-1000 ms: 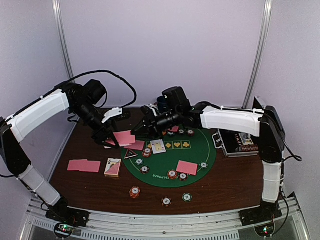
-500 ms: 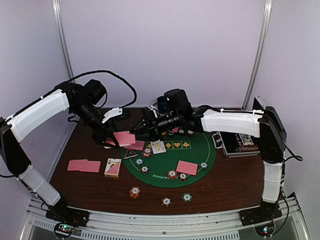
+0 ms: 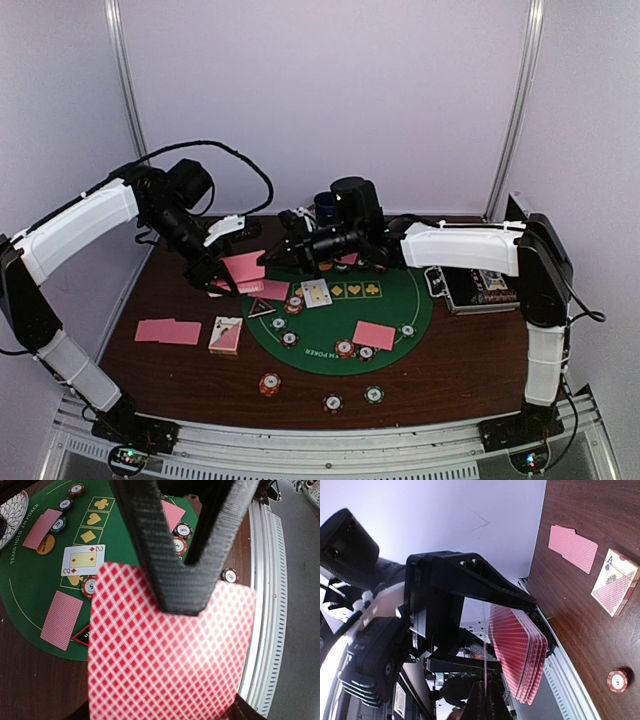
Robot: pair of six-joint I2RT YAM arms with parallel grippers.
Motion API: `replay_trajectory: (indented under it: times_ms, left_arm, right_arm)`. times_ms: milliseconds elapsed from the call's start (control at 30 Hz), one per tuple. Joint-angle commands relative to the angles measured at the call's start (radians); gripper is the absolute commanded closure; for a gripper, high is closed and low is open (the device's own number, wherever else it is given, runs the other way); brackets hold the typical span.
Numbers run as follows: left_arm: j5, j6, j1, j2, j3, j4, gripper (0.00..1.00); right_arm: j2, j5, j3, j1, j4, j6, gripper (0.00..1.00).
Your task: Distribute texas hold em gaming equipment
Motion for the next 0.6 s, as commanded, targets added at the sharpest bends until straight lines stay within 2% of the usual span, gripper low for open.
replay_trajectory:
  times_ms: [0, 267, 467, 567]
  left_arm:
    - [0.004, 0.001, 0.007, -0.010, 0.022, 0.011, 1.00]
    - [-0.001, -0.003, 0.007, -0.021, 0.010, 0.010, 1.00]
    - [-0.007, -0.003, 0.007, -0.022, 0.007, -0.001, 1.00]
    - [-0.014, -0.003, 0.007, -0.022, 0.002, -0.001, 1.00]
  right_arm:
    - [-0.024, -0.012, 0.024, -0.006, -0.044, -0.049, 1.00]
    - [-0.112, 0.006, 0.065, -0.086, -0.346, -0.272, 1.00]
    - [-0.154, 0.077, 0.141, -0.154, -0.705, -0.554, 1.00]
    - [-0.140, 0.219, 0.249, -0.159, -0.968, -0.772, 1.00]
